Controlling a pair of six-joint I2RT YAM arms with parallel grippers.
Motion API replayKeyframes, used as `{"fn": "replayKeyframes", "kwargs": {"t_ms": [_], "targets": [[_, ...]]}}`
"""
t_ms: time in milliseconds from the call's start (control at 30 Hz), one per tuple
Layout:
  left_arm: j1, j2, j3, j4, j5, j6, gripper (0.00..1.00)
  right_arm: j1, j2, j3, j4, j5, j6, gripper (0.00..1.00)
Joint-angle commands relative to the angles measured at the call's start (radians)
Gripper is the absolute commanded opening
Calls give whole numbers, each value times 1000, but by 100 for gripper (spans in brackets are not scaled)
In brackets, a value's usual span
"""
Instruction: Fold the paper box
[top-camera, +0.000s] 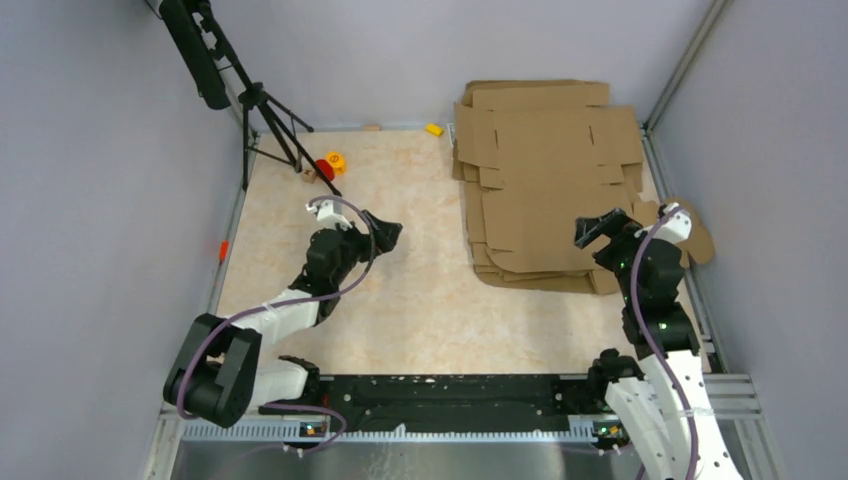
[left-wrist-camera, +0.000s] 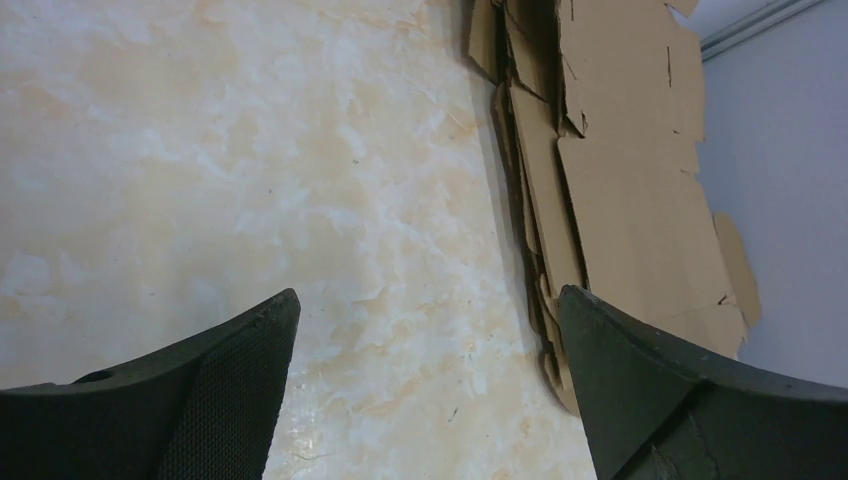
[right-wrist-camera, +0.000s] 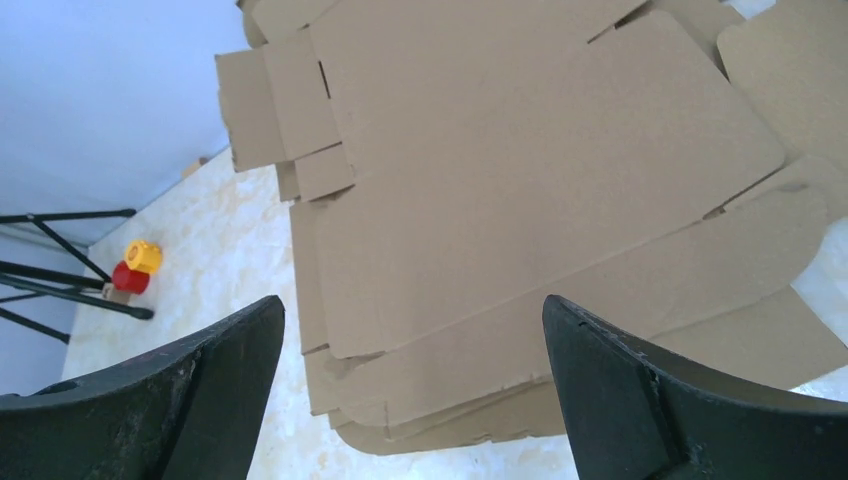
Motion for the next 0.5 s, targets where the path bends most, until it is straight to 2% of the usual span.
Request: {"fn": "replayKeyframes", "kwargs": {"t_ms": [0,67,300,467], "targets": [[-4,-11,18,49,34,25,99,6,9,3,5,-60,-60,99],[-4,-2,17,63,76,53,99,6,27,-4,38,-116,-72,99],[-4,33,11,152,299,130,99,7,187,39,61,-106,-73,99],[-5,13,-1,164,296,144,99,6,319,40,198,-250,-61,99]]}}
